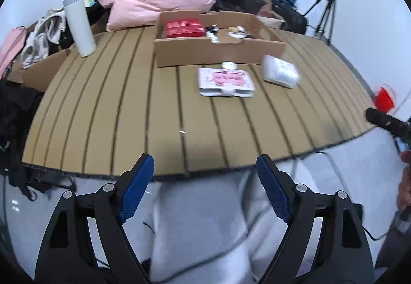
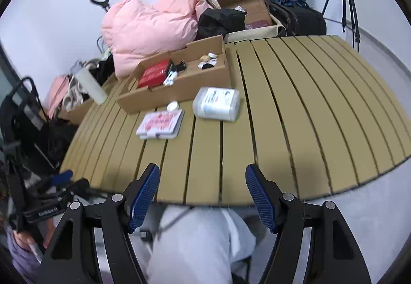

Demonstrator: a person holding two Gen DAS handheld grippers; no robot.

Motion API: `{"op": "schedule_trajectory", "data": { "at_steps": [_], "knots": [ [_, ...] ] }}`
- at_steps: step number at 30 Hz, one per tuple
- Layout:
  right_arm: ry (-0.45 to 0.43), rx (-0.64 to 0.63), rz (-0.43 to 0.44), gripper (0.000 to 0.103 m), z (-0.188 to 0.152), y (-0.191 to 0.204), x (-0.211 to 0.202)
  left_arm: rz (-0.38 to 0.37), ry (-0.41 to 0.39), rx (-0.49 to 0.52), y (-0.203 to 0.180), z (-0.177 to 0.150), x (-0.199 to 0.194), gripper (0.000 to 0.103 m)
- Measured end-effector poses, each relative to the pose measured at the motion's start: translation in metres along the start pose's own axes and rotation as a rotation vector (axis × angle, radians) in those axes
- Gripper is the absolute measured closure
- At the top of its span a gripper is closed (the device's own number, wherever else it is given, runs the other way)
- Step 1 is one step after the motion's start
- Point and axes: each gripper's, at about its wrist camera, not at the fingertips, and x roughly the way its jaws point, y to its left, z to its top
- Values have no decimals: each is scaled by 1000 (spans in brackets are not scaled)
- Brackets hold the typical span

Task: Organize objects
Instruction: 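Release the spray bottle into the tray and withdraw both tools, then grasp the small white round lid with the left tool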

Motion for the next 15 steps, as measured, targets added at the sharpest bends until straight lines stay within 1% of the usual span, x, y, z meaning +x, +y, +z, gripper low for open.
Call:
{"op": "schedule_trajectory", "data": {
  "at_steps": [2, 4, 5, 7, 9, 11, 12, 14, 15],
  "knots": [
    [-8, -51, -31, 30, -7, 7, -9, 7, 0, 13, -5, -3, -5, 23],
    [-13, -79, -19, 30, -15, 12, -13, 37, -19, 14, -8, -2, -10, 23],
    [-9, -91, -3, 30, -20, 12, -12, 35, -28, 6, -8, -1, -11, 23],
    [10, -89, 8, 30, -27, 9, -7, 12, -48, -2, -8, 1, -13, 23],
    [28, -70, 6, 30, -31, 1, 0, -25, -73, 23, -15, 9, -8, 23],
    [48, -40, 1, 30, -28, -10, 12, -78, -95, 72, -26, 26, 7, 23],
    [56, -31, -10, 30, -26, -15, 17, -95, -106, 90, -31, 41, 21, 23],
    [51, -33, -57, 30, -16, -26, 30, -113, -115, 113, -40, 67, 48, 23],
    [42, -26, -87, 30, -9, -31, 37, -102, -115, 119, -44, 75, 59, 23]
  ]
}}
